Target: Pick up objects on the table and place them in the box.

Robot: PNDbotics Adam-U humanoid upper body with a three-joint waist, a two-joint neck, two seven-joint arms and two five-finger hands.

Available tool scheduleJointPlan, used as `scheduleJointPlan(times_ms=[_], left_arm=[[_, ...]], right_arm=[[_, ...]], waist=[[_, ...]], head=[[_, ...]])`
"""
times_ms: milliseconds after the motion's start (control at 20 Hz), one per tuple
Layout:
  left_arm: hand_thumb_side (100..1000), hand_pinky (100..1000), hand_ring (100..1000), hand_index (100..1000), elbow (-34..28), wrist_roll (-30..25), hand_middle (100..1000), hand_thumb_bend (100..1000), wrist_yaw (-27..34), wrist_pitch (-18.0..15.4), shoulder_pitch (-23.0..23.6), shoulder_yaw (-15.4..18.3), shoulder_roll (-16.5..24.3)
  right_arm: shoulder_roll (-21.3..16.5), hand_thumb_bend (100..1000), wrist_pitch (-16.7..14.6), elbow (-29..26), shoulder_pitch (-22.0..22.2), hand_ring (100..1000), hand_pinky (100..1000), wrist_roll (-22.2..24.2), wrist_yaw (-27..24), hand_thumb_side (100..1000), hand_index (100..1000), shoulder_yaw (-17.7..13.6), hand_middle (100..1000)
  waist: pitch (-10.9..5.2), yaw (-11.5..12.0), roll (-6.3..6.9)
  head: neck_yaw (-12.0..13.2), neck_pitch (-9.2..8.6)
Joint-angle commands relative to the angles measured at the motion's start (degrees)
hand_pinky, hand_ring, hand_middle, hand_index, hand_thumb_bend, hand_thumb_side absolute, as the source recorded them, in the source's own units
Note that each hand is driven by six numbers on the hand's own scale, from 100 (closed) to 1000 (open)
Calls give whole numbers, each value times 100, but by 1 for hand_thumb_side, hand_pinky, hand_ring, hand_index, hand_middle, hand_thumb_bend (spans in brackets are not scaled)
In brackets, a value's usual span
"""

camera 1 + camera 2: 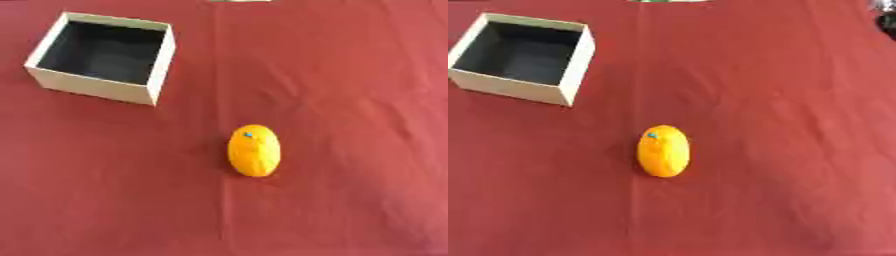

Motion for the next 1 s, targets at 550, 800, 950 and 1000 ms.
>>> scheduleJointPlan(times_ms=[550,800,950,1000], left_arm=[[833,576,695,730,-108,24,641,580,-26,-3,-8,73,182],[832,576,695,730,-108,26,641,580,-28,-1,-5,75,183],[833,576,695,730,-108,27,641,579,-29,-1,-1,75,183],[833,576,695,730,-108,28,641,578,-29,0,0,76,181]], right_arm=[[-216,100,12,-114,-67,879,918,6,41,811,916,-50,837],[-234,100,22,-114,-56,880,917,15,57,813,916,-46,838],[-245,100,28,-114,-52,881,917,32,72,815,916,-37,839],[-244,100,29,-114,-53,881,917,38,74,815,916,-35,839]], waist=[[-127,-18,4],[-129,-21,0],[-127,-17,-5],[-126,-16,-6]], head=[[-14,-23],[-6,-19],[-22,18],[-27,28]])
